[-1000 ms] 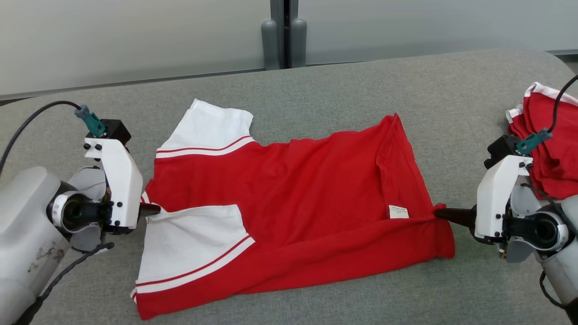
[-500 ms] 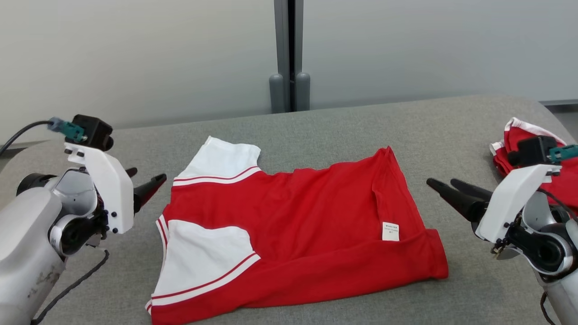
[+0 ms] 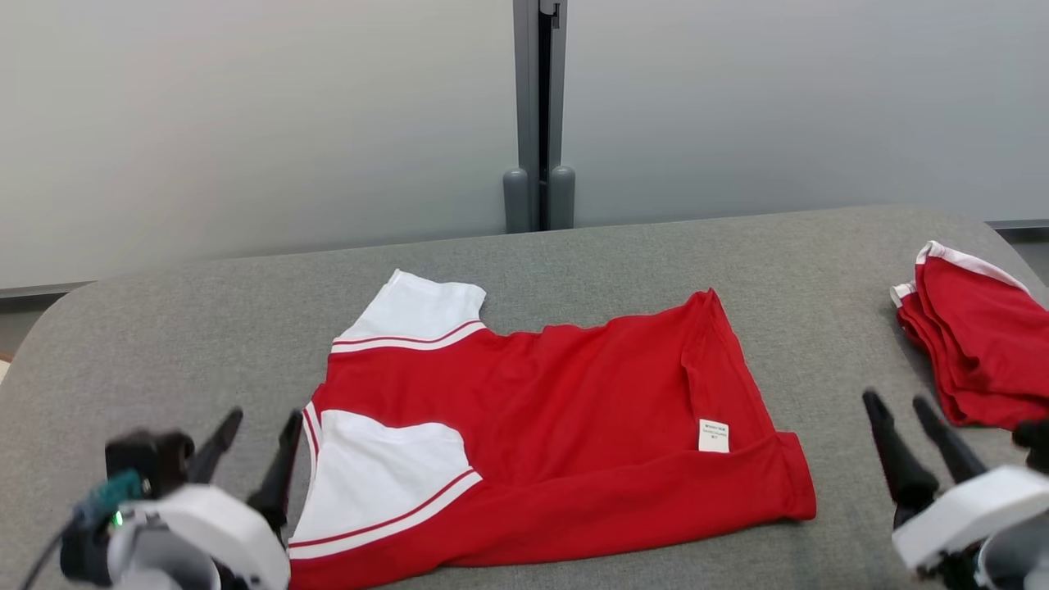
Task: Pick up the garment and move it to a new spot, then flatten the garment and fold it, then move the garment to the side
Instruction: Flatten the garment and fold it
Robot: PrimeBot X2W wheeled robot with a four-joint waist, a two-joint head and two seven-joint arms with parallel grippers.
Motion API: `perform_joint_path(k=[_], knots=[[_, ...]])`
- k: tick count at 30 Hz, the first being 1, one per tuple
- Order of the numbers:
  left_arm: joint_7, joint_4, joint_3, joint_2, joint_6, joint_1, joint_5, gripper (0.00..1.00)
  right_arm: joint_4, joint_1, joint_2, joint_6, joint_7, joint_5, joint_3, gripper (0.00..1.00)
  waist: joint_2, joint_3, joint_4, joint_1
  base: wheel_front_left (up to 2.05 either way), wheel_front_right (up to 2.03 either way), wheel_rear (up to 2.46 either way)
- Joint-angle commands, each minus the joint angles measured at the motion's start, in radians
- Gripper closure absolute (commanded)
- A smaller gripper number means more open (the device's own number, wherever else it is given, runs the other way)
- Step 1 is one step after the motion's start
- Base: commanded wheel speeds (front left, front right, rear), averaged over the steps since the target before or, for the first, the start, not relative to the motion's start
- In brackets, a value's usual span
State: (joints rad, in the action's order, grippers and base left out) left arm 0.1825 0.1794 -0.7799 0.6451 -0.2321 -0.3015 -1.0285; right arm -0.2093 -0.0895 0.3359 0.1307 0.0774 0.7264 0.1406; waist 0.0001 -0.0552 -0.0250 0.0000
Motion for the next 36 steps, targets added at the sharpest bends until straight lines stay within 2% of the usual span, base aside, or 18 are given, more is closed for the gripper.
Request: perform_joint_path(k=[1,5,9,16,21,23,29,30,31,32,33,34,36], knots=[[0.017,-0.022,0.0,-0.001,-0.033,0.054,0.007,0.0,-0.022,0.035,-0.019,0.0,-0.008,-0.024,-0.012,0.0,-0.0001,0.001,-0.004,0.0,0.0,0.0,0.0],[0.016,-0.06,-0.022,0.006,-0.088,0.153,-0.002,0.0,-0.079,0.067,-0.056,0.0,0.018,-0.064,-0.015,0.0,-0.0001,0.006,-0.015,0.0,0.0,0.0,0.0],[-0.077,-0.057,-0.064,0.021,-0.107,0.181,-0.023,0.0,-0.159,0.035,-0.078,0.0,0.079,-0.071,-0.001,0.0,-0.0001,0.016,-0.017,0.0,0.0,0.0,0.0],[-0.213,-0.01,-0.102,0.009,-0.09,0.14,-0.061,0.0,-0.273,-0.035,-0.099,0.0,0.155,-0.07,0.019,0.0,-0.0001,0.032,-0.003,0.0,0.0,0.0,0.0],[-0.298,0.077,-0.122,-0.03,-0.053,0.088,-0.091,0.0,-0.35,-0.09,-0.12,0.0,0.22,-0.081,0.02,0.0,-0.0001,0.054,0.009,0.0,0.0,0.0,0.0],[-0.307,0.093,-0.123,-0.035,-0.052,0.081,-0.093,0.0,-0.359,-0.096,-0.124,0.0,0.23,-0.081,0.023,0.0,-0.0001,0.056,0.011,0.0,0.0,0.0,0.0],[-0.341,0.164,-0.136,-0.076,-0.006,0.039,-0.103,0.0,-0.376,-0.121,-0.135,0.0,0.258,-0.07,0.055,0.0,-0.0001,0.08,0.014,0.0,0.0,0.0,0.0],[-0.346,0.178,-0.138,-0.081,0.0,0.034,-0.107,0.02,-0.376,-0.124,-0.136,0.0,0.259,-0.068,0.061,0.05,-0.0001,0.082,0.014,0.0,0.0,0.0,0.0],[-0.347,0.19,-0.14,-0.086,0.007,0.028,-0.108,0.28,-0.376,-0.129,-0.136,0.0,0.257,-0.067,0.067,0.32,-0.0001,0.083,0.014,0.0,0.0,0.0,0.0],[-0.347,0.2,-0.141,-0.091,0.014,0.024,-0.109,0.6,-0.375,-0.133,-0.136,0.0,0.257,-0.062,0.074,0.32,-0.0001,0.083,0.014,0.0,0.0,0.0,0.0],[-0.345,0.209,-0.141,-0.095,0.019,0.022,-0.109,1.0,-0.376,-0.135,-0.135,0.0,0.257,-0.056,0.08,0.87,-0.0001,0.082,0.014,0.0,0.0,0.0,0.0],[-0.343,0.217,-0.141,-0.095,0.026,0.021,-0.111,1.0,-0.377,-0.134,-0.134,0.0,0.256,-0.054,0.084,1.0,-0.0001,0.08,0.014,0.0,0.0,0.0,0.0],[-0.343,0.235,-0.141,-0.091,0.045,0.028,-0.116,1.0,-0.374,-0.131,-0.127,0.0,0.247,-0.038,0.097,1.0,-0.0001,0.064,0.014,0.0,0.0,0.0,0.0]])
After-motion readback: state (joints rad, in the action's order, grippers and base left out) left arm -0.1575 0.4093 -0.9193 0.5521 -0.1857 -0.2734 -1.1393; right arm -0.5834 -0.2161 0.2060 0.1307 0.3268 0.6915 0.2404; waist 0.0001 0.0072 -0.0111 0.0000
